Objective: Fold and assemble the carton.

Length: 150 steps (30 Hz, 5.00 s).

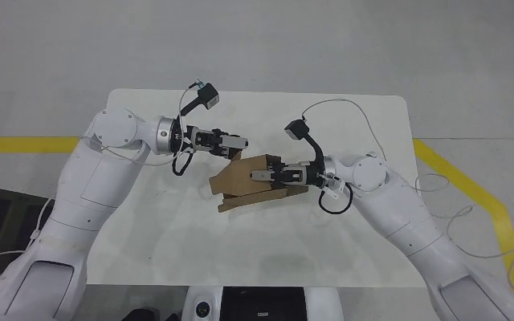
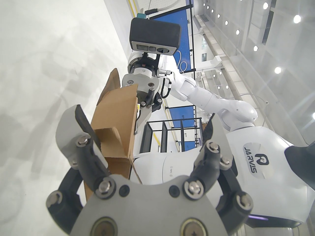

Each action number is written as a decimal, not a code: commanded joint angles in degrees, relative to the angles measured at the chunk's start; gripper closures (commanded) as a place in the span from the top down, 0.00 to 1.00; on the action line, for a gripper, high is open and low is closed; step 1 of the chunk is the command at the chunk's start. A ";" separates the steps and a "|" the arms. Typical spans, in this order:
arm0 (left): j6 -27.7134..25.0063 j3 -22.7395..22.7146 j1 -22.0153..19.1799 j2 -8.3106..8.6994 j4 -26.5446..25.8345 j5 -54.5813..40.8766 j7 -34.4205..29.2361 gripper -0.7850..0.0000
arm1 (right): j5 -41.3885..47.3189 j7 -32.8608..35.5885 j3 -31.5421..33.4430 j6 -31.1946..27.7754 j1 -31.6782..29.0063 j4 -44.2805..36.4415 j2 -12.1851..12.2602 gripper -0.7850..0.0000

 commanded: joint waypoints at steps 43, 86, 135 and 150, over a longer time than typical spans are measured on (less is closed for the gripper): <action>0.80 0.08 0.88 -0.21 -2.45 1.06 1.02 1.00 | -12.68 -24.05 8.33 3.54 -3.35 -2.36 -1.54 0.00; -2.09 0.87 1.27 0.72 1.16 23.70 8.21 1.00 | -2.73 -11.87 19.76 2.23 -13.78 -10.03 0.39 0.00; -1.45 1.78 0.48 0.36 2.16 22.36 6.44 1.00 | -2.45 -16.94 18.62 1.63 -12.00 -7.39 -1.95 0.00; -0.56 1.24 0.48 0.49 1.69 21.56 6.06 1.00 | -7.78 -15.21 15.94 4.37 -12.47 -9.13 -2.56 0.00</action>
